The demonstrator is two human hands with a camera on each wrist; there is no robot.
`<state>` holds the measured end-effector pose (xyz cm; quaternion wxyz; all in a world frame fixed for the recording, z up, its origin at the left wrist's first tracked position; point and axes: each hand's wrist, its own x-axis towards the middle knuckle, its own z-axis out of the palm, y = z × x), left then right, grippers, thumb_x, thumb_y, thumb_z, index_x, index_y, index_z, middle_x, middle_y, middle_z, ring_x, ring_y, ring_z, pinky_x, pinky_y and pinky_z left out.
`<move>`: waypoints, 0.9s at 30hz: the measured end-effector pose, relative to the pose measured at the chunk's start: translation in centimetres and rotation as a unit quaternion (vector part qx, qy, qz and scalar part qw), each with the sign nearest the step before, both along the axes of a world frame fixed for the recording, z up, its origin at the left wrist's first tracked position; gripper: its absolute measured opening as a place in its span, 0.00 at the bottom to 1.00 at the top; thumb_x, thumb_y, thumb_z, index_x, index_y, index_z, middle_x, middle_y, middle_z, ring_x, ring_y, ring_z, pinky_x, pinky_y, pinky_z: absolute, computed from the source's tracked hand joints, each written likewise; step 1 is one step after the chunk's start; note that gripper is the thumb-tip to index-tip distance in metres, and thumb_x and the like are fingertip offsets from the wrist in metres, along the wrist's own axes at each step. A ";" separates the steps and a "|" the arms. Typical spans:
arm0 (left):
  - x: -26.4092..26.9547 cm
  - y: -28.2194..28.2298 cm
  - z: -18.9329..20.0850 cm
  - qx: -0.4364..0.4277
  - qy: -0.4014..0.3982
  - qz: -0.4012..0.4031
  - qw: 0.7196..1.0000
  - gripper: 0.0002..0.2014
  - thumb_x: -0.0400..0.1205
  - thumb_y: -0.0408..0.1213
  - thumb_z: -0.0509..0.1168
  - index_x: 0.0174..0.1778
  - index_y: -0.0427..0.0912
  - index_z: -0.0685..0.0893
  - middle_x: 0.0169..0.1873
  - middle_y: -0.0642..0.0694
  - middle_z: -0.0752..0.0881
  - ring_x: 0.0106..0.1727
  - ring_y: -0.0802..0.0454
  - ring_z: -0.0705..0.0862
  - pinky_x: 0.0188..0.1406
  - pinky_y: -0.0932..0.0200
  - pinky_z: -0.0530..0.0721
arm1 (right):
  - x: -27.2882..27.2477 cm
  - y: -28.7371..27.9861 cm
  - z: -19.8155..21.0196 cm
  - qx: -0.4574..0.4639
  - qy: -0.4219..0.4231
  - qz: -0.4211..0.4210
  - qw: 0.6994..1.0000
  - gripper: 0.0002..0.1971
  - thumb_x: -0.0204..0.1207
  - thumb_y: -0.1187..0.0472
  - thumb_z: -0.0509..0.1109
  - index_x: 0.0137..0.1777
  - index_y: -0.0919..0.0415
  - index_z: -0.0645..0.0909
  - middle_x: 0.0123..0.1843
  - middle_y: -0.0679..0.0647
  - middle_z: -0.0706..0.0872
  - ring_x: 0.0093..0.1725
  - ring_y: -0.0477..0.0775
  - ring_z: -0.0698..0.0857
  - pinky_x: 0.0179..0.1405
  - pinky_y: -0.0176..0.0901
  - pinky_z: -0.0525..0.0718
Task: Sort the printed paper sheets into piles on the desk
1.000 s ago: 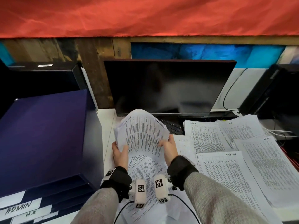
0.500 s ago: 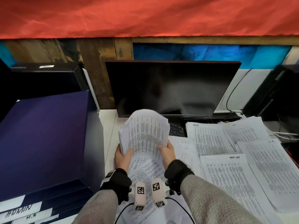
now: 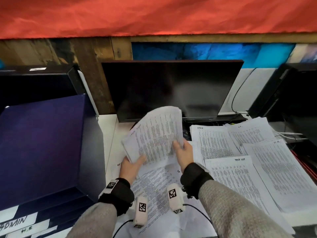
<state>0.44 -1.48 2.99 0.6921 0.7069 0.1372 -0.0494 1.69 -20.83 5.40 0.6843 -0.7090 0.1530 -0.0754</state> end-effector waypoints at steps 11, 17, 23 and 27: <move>-1.0 -1.3 -5.4 0.516 0.105 -0.242 0.815 0.44 0.65 0.55 0.76 0.74 0.51 0.62 0.68 0.44 0.67 0.70 0.44 0.68 0.68 0.44 0.71 | -5.4 -21.6 -3.1 -0.120 0.242 -0.201 0.941 0.16 0.69 0.70 0.58 0.55 0.67 0.80 0.32 0.61 0.81 0.37 0.62 0.82 0.41 0.54 0.83; -0.6 -1.1 -6.3 0.540 0.104 -0.246 0.798 0.44 0.63 0.52 0.80 0.71 0.52 0.64 0.67 0.46 0.70 0.69 0.46 0.68 0.66 0.46 0.73 | -11.2 -26.4 -5.2 -0.229 0.400 -0.144 0.876 0.17 0.81 0.66 0.59 0.65 0.77 0.77 0.47 0.66 0.81 0.44 0.58 0.77 0.39 0.44 0.75; -0.5 -1.1 -6.1 0.524 0.120 -0.237 0.809 0.35 0.61 0.50 0.80 0.59 0.52 0.69 0.59 0.47 0.69 0.62 0.48 0.70 0.61 0.50 0.75 | -10.1 -24.6 -4.1 -0.355 0.456 -0.213 0.788 0.25 0.74 0.61 0.65 0.71 0.62 0.66 0.72 0.69 0.69 0.72 0.67 0.69 0.74 0.66 0.63; -0.8 -0.9 -6.3 0.478 0.133 -0.230 0.837 0.35 0.67 0.46 0.79 0.64 0.47 0.68 0.62 0.47 0.74 0.62 0.47 0.77 0.63 0.50 0.77 | -8.0 -16.8 -3.4 -0.381 0.315 -0.130 0.859 0.23 0.78 0.57 0.65 0.73 0.55 0.68 0.71 0.63 0.72 0.69 0.66 0.73 0.70 0.64 0.68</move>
